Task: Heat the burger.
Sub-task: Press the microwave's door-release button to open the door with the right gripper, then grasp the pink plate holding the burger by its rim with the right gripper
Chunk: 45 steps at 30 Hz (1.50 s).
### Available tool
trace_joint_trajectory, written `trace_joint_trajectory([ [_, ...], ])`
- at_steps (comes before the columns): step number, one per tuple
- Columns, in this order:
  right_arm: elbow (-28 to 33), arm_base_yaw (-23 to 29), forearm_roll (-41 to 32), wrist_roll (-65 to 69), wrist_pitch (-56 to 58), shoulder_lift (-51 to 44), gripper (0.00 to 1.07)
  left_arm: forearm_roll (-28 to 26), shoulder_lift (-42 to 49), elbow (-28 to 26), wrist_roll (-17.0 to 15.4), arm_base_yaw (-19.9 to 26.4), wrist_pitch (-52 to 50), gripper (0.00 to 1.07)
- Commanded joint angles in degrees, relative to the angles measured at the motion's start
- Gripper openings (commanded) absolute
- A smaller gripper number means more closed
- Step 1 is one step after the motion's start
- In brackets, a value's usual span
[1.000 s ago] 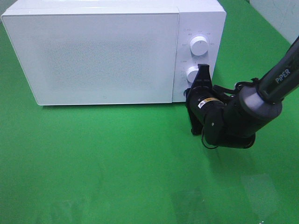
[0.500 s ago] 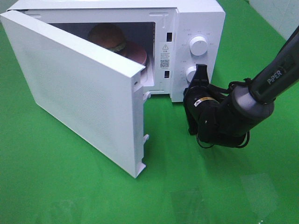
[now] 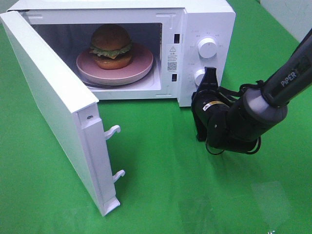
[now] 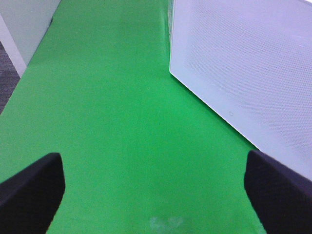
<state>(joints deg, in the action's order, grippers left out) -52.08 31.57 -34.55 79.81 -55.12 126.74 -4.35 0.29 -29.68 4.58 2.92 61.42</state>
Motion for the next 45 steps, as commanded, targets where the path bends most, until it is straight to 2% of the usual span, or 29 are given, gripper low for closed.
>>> trace_joint_trajectory([
  [1,-1.7,-2.0,5.0,-0.3,-15.4,-2.5,0.00,-0.2,0.9,0.1,-0.1,0.2,-0.2,0.94],
  [16,8.4,-2.0,8.9,-0.2,1.4,-9.3,0.00,-0.2,0.9,0.1,-0.1,0.2,-0.2,0.94],
  [26,14.8,-2.0,15.9,-1.1,14.2,-16.4,0.00,-0.2,0.9,0.1,-0.1,0.2,-0.2,0.94],
  [29,15.8,-2.0,16.0,-2.5,15.6,-18.0,0.00,-0.2,0.9,0.1,-0.1,0.2,-0.2,0.94],
  [42,16.3,-2.0,16.0,-24.1,30.4,-29.4,0.01,-0.2,0.9,0.1,-0.1,0.2,-0.2,0.94],
  [45,16.2,-2.0,16.0,-33.2,34.8,-32.5,0.02,-0.2,0.9,0.1,-0.1,0.2,-0.2,0.94],
])
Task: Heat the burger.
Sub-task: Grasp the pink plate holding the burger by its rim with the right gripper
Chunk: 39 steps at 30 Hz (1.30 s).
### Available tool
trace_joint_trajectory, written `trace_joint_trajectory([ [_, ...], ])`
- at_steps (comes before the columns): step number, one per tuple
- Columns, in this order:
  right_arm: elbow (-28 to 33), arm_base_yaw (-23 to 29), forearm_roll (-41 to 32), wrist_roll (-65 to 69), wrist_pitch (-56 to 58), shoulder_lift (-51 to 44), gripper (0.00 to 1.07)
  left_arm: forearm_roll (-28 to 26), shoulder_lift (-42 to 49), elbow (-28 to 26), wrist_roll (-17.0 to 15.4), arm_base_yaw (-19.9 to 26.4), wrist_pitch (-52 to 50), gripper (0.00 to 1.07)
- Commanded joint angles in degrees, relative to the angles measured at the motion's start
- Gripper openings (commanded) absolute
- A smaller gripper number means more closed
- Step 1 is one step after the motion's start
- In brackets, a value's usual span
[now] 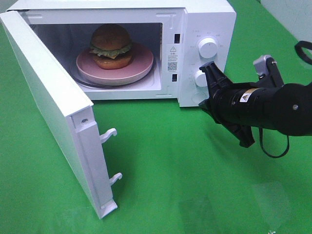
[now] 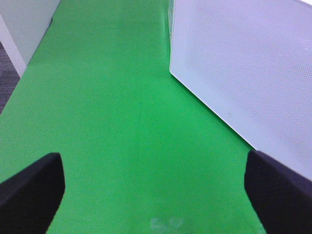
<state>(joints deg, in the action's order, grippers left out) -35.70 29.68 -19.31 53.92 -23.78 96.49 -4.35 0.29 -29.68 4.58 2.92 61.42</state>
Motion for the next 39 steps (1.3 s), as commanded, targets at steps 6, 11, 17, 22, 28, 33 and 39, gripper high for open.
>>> trace_joint_trajectory([
  [6,-0.2,-0.1,0.7,-17.4,9.1,-5.7,0.03,-0.2,0.9,0.1,-0.1,0.2,-0.2,0.94],
  [11,-0.2,-0.1,0.7,-26.1,13.9,-8.6,0.05,-0.2,0.9,0.1,-0.1,0.2,-0.2,0.94],
  [17,-1.5,-0.3,1.1,-35.1,21.4,-10.3,0.06,-0.2,0.9,0.1,-0.1,0.2,-0.2,0.94],
  [22,-7.6,-0.3,7.3,-48.2,35.7,-10.3,0.07,-0.2,0.9,0.1,-0.1,0.2,-0.2,0.94],
  [28,-12.1,-0.3,16.0,-55.5,43.3,-10.3,0.08,-0.2,0.9,0.1,-0.1,0.2,-0.2,0.94],
  [33,-15.6,-0.3,27.7,-66.3,48.1,-10.3,0.09,-0.2,0.9,0.1,-0.1,0.2,-0.2,0.94],
  [39,-16.2,-0.3,32.4,-85.6,47.0,-10.3,0.09,-0.2,0.9,0.1,-0.1,0.2,-0.2,0.94],
])
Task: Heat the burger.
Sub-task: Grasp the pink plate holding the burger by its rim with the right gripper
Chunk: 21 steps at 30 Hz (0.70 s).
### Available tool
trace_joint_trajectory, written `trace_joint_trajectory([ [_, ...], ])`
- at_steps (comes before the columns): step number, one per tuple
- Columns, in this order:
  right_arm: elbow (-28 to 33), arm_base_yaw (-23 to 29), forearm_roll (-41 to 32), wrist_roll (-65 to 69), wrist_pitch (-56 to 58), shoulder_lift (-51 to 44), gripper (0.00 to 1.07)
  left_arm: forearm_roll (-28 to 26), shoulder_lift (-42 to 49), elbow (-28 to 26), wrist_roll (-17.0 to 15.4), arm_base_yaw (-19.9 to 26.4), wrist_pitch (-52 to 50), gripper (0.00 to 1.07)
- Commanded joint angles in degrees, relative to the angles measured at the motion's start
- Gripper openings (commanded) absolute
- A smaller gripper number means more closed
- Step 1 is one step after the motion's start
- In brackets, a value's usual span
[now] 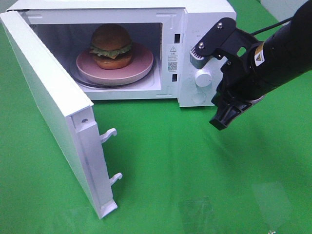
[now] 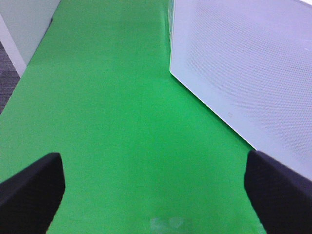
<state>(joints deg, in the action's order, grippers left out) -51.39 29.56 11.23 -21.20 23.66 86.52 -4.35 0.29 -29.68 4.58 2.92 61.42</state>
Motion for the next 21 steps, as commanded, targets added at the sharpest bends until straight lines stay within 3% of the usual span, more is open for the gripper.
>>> trace_joint_trajectory([
  [1,-0.5,-0.2,1.9,-18.2,-0.9,-0.3,0.09,-0.2,0.9,0.1,-0.1,0.2,-0.2,0.94],
  [6,-0.5,-0.1,1.9,-35.6,-2.3,-0.3,0.09,-0.2,0.9,0.1,-0.1,0.2,-0.2,0.94],
  [9,-0.5,-0.1,1.9,-38.0,-2.5,-0.3,0.10,-0.2,0.9,0.1,-0.1,0.2,-0.2,0.94],
  [11,-0.5,-0.1,1.9,-50.0,-3.4,-0.3,0.12,-0.2,0.9,0.1,-0.1,0.2,-0.2,0.94],
  [16,-0.5,-0.1,1.6,-53.9,-5.8,-0.3,0.18,-0.2,0.9,0.1,-0.1,0.2,-0.2,0.94],
  [17,-0.5,-0.1,1.4,-53.3,-7.0,-0.3,0.26,-0.2,0.9,0.1,-0.1,0.2,-0.2,0.94],
  [18,-0.5,-0.1,1.4,-53.3,-7.0,-0.3,0.26,-0.2,0.9,0.1,-0.1,0.2,-0.2,0.94],
  [19,-0.5,-0.1,1.4,-52.3,-7.8,-0.3,0.41,-0.2,0.9,0.1,-0.1,0.2,-0.2,0.94],
  [20,-0.5,-0.1,1.4,-52.3,-7.8,-0.3,0.41,-0.2,0.9,0.1,-0.1,0.2,-0.2,0.94],
  [21,-0.5,-0.1,1.5,-51.4,-8.4,-0.3,0.57,-0.2,0.9,0.1,-0.1,0.2,-0.2,0.94],
])
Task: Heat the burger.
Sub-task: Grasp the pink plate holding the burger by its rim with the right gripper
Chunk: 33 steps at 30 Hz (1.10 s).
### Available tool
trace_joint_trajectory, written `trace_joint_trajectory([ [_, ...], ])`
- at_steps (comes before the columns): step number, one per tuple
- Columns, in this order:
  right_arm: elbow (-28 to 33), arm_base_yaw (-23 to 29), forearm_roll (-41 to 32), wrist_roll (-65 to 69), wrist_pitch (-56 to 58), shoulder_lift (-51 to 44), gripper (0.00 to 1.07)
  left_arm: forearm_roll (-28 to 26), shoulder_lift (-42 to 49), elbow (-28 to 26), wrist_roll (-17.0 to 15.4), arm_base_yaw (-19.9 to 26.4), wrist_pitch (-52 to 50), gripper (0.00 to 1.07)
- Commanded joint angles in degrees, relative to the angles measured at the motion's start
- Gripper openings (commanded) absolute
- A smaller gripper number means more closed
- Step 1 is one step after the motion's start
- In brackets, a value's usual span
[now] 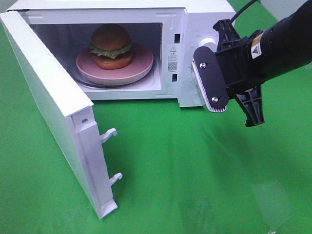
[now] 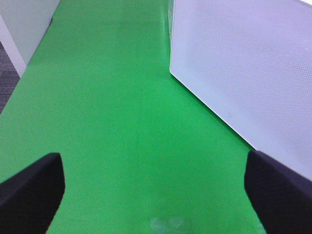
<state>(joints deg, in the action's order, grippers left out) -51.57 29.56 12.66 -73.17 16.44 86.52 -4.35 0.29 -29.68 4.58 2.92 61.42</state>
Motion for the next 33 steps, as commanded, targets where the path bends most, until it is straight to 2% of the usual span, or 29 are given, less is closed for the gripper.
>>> trace_joint_trajectory([
  [1,-0.3,-0.1,0.1,0.6,-1.2,-0.3,0.57,-0.2,0.9,0.1,-0.1,0.2,-0.2,0.94],
  [2,-0.3,-0.1,0.1,1.1,-2.2,-0.3,0.74,-0.2,0.9,0.1,-0.1,0.2,-0.2,0.94],
  [3,-0.3,-0.1,0.1,1.1,-2.2,-0.3,0.74,-0.2,0.9,0.1,-0.1,0.2,-0.2,0.94],
  [4,-0.5,-0.1,0.1,1.5,-2.6,0.0,0.89,-0.2,0.9,0.1,-0.1,0.2,-0.2,0.94],
  [7,-1.7,1.0,0.5,3.3,-2.2,1.5,0.98,-0.2,0.9,0.1,-0.1,0.2,-0.2,0.94],
  [19,-8.6,6.6,5.2,7.8,-2.2,10.8,0.94,-0.2,0.9,0.1,-0.1,0.2,-0.2,0.94],
  [23,-12.3,8.1,6.4,9.1,-2.1,14.1,0.94,-0.2,0.9,0.1,-0.1,0.2,-0.2,0.94],
  [25,-16.7,8.7,6.6,10.0,-2.1,17.9,0.93,-0.2,0.9,0.1,-0.1,0.2,-0.2,0.94],
  [33,-23.4,8.7,6.6,10.0,-2.5,24.2,0.92,-0.2,0.9,0.1,-0.1,0.2,-0.2,0.94],
])
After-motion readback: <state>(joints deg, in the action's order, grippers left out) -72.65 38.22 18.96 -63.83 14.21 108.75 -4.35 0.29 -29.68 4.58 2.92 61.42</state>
